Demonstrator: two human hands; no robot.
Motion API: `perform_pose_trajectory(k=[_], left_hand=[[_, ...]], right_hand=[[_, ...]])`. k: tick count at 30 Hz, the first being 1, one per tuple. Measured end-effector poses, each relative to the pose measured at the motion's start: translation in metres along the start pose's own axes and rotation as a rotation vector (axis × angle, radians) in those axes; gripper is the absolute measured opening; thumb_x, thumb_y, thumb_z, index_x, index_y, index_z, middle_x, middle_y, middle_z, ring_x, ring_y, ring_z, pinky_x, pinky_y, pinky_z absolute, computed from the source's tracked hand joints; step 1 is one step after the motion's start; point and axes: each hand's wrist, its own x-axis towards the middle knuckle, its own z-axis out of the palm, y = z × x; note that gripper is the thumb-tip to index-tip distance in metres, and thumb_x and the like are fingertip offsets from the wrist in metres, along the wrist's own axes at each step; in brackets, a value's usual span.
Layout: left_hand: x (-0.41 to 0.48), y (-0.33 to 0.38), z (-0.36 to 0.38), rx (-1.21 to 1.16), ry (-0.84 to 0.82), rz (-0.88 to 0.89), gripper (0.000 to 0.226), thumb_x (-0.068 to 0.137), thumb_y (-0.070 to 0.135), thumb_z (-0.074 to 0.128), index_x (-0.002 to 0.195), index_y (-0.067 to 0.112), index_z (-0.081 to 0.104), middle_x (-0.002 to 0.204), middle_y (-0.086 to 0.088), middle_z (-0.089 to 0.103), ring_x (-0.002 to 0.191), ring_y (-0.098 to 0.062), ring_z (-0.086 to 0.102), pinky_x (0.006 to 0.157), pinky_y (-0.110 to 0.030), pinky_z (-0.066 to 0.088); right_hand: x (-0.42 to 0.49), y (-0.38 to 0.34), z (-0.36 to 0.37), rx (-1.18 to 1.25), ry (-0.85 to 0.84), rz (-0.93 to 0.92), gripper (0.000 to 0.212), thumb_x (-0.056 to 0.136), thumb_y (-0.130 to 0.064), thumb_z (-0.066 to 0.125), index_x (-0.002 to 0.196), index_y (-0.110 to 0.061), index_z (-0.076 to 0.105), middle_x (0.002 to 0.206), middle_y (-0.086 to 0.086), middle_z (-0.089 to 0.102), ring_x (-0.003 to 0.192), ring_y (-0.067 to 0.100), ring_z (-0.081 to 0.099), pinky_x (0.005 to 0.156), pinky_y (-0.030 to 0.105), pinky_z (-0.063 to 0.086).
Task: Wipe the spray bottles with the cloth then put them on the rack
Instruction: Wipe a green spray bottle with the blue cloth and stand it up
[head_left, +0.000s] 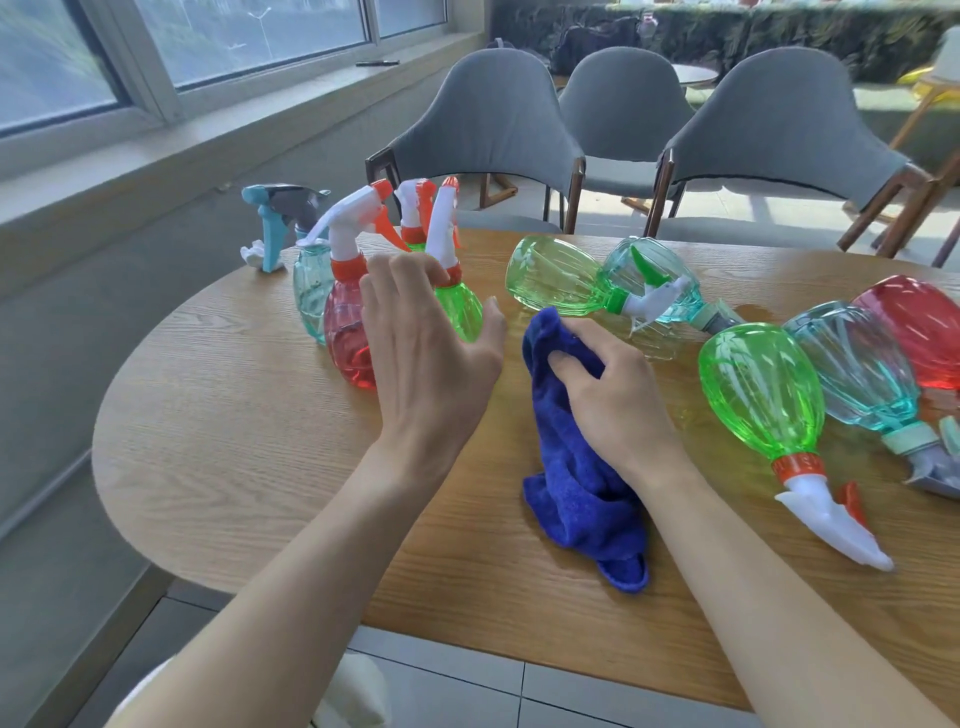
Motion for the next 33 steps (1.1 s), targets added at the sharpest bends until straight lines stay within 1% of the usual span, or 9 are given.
perform_pose_trajectory(k=[3,7,13,15,17,21,26,29,33], left_hand=[[-0.005,0.005,0.003,-0.071,-0.113,-0.030,0.035,0.091,0.023,0.079,0.106,0.013,0.049,0.099,0.000,0.052,0.085,-0.017,0.048,0.074,-0.033,0.045],[-0.011,0.006,0.007,-0.073,-0.333,-0.090,0.028,0.098,0.036,0.073,0.103,0.022,0.049,0.085,0.008,0.059,0.066,-0.014,0.054,0.062,-0.040,0.049],[-0.016,0.016,0.007,-0.240,-0.664,-0.252,0.044,0.094,0.072,0.065,0.088,0.029,0.064,0.079,0.011,0.069,0.066,-0.005,0.062,0.068,-0.034,0.055],[-0.015,0.017,0.007,-0.349,-0.808,-0.355,0.048,0.089,0.069,0.074,0.090,0.021,0.064,0.078,0.010,0.070,0.069,-0.011,0.067,0.072,-0.041,0.061],[-0.013,0.019,0.007,-0.479,-0.931,-0.428,0.045,0.092,0.049,0.081,0.092,0.007,0.063,0.077,0.002,0.069,0.070,-0.017,0.067,0.074,-0.045,0.060],[-0.005,0.027,0.005,-0.634,-0.866,-0.561,0.023,0.099,0.020,0.073,0.085,0.008,0.058,0.073,-0.003,0.064,0.071,-0.018,0.063,0.071,-0.038,0.054],[0.000,0.028,0.008,-0.693,-0.700,-0.666,0.026,0.099,0.032,0.071,0.092,0.008,0.064,0.082,-0.004,0.069,0.079,-0.020,0.066,0.079,-0.042,0.053],[0.002,0.031,0.009,-0.735,-0.669,-0.679,0.035,0.107,0.037,0.063,0.111,0.003,0.070,0.094,-0.006,0.076,0.088,-0.022,0.072,0.088,-0.048,0.060],[0.004,0.038,0.008,-0.841,-0.776,-0.685,0.034,0.116,0.025,0.043,0.128,0.016,0.074,0.110,-0.001,0.082,0.106,-0.012,0.077,0.092,-0.030,0.060]], right_hand=[[0.002,0.002,-0.003,0.062,0.018,0.035,0.025,0.106,-0.020,0.060,0.124,-0.031,0.073,0.109,-0.020,0.076,0.106,0.002,0.068,0.098,0.026,0.052],[0.002,0.001,-0.006,0.146,0.040,0.059,0.022,0.106,-0.019,0.060,0.117,-0.032,0.075,0.105,-0.017,0.077,0.102,0.004,0.070,0.096,0.030,0.054],[0.003,-0.001,-0.010,0.457,0.081,0.179,0.021,0.109,-0.020,0.056,0.106,-0.022,0.076,0.106,0.004,0.078,0.106,0.029,0.074,0.104,0.054,0.056],[0.004,-0.004,-0.010,0.623,0.084,0.226,0.021,0.110,-0.019,0.054,0.107,-0.013,0.074,0.104,0.011,0.074,0.100,0.032,0.072,0.105,0.058,0.054],[0.005,-0.006,-0.011,0.732,0.087,0.247,0.023,0.111,-0.019,0.052,0.112,-0.007,0.072,0.104,0.017,0.071,0.098,0.031,0.070,0.104,0.058,0.054],[0.003,-0.009,-0.012,0.648,0.064,0.239,0.024,0.112,-0.030,0.053,0.115,-0.019,0.073,0.116,0.014,0.076,0.111,0.032,0.073,0.103,0.053,0.057],[0.002,-0.001,-0.017,0.125,0.171,0.224,0.033,0.102,-0.053,0.064,0.126,-0.030,0.066,0.125,-0.003,0.065,0.115,0.010,0.063,0.098,0.033,0.052],[-0.003,-0.007,-0.022,0.214,0.116,0.212,0.035,0.095,-0.058,0.071,0.114,-0.029,0.067,0.114,0.000,0.071,0.104,0.012,0.070,0.095,0.036,0.057],[-0.008,-0.012,-0.020,0.508,-0.119,0.229,0.039,0.094,-0.044,0.079,0.124,-0.021,0.069,0.118,0.005,0.078,0.112,0.026,0.075,0.108,0.054,0.054]])
